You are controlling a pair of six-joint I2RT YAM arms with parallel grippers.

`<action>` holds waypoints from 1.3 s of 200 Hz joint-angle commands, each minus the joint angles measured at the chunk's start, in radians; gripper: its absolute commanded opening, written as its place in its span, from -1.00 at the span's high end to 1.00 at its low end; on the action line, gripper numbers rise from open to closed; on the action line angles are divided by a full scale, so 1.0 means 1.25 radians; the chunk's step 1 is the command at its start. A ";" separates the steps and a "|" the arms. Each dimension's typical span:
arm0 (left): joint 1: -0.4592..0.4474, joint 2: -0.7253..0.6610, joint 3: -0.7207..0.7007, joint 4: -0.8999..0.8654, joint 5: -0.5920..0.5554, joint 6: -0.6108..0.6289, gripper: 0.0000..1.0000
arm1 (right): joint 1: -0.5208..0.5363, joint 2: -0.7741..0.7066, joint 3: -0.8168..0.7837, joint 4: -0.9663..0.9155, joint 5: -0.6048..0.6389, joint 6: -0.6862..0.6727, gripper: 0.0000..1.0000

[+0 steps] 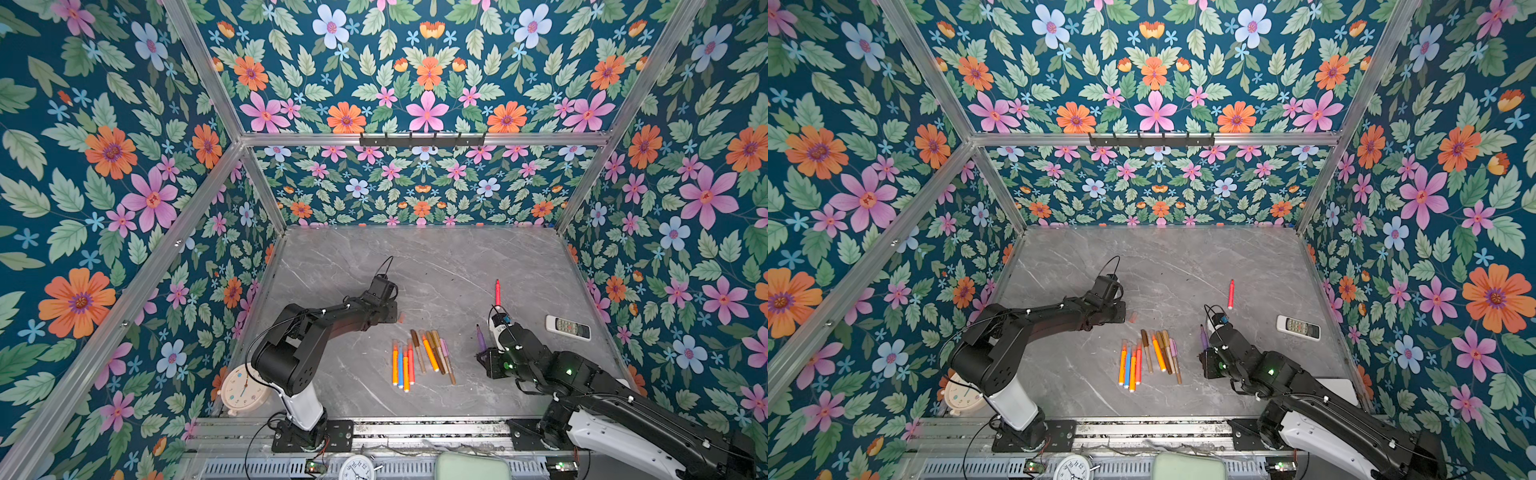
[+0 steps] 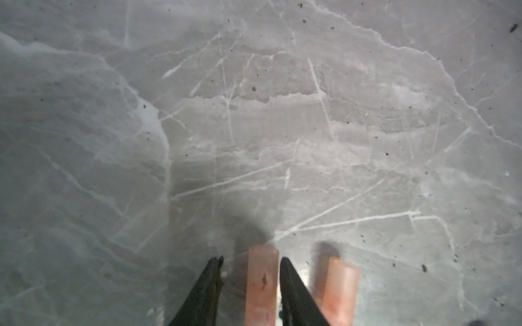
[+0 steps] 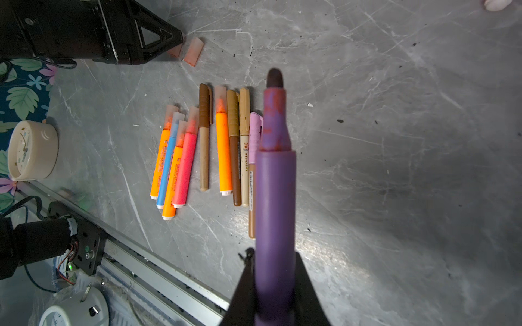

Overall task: Remove pen caps from pens
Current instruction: Move the pen cap to the center of the table, then place the pen at the middle-right of the table.

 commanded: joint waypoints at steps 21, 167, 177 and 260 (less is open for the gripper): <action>0.001 -0.005 -0.008 -0.187 0.003 -0.007 0.23 | 0.000 0.000 -0.002 -0.006 0.002 0.006 1.00; -0.125 -0.439 0.040 -0.240 0.000 -0.003 0.07 | -0.589 0.346 0.277 -0.044 -0.210 -0.237 1.00; -0.125 -0.519 0.032 -0.238 0.005 0.011 0.01 | -0.593 0.419 0.320 -0.057 -0.137 -0.257 1.00; -0.122 -0.897 0.006 -0.363 -0.080 0.156 -0.20 | -0.597 0.876 0.580 -0.078 0.017 -0.304 1.00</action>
